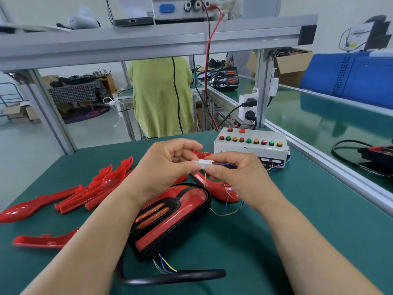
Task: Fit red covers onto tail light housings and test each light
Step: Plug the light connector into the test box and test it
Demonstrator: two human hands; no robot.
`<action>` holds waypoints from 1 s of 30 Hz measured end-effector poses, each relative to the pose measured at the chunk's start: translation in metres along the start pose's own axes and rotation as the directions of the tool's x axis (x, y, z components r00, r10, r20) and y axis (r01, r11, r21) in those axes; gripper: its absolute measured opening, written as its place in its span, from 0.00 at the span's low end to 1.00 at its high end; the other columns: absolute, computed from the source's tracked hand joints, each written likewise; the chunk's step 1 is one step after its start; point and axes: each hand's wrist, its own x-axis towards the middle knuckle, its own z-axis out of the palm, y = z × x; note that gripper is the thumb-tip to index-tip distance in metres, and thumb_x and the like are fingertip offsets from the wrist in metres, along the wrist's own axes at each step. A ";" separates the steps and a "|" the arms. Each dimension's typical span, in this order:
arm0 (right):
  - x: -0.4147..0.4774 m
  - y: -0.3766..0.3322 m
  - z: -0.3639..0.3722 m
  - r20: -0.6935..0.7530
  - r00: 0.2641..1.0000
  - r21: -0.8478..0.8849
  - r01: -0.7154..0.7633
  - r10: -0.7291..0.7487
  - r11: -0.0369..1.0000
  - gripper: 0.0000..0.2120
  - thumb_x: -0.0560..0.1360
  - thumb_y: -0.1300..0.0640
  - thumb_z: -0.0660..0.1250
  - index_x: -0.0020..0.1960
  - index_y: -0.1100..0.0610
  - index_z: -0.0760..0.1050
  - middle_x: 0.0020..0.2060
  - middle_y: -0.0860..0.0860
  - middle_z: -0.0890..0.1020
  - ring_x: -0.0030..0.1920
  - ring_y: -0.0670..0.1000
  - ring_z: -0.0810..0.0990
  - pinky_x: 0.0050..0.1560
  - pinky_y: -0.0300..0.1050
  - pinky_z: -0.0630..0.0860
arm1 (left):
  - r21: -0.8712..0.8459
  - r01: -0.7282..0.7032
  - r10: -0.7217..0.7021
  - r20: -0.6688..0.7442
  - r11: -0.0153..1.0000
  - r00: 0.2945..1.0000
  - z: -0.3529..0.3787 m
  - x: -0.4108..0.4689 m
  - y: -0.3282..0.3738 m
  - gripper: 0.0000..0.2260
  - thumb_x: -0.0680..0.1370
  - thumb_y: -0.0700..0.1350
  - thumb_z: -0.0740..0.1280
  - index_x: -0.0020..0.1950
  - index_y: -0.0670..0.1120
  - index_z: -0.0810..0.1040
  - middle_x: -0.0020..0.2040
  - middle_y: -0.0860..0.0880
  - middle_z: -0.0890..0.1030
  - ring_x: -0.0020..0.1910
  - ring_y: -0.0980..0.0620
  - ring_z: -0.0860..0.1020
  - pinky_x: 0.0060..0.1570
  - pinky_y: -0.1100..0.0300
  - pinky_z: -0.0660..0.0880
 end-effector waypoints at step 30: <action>0.012 0.001 -0.026 -0.285 0.947 0.197 -0.092 0.147 0.976 0.15 0.73 0.62 0.70 0.32 0.45 0.84 0.31 0.47 0.83 0.29 0.39 0.75 0.29 0.29 0.69 | 0.231 0.479 -0.531 0.425 0.847 0.733 -0.002 0.044 -0.027 0.12 0.80 0.40 0.63 0.46 0.43 0.86 0.43 0.40 0.86 0.37 0.51 0.82 0.38 0.64 0.76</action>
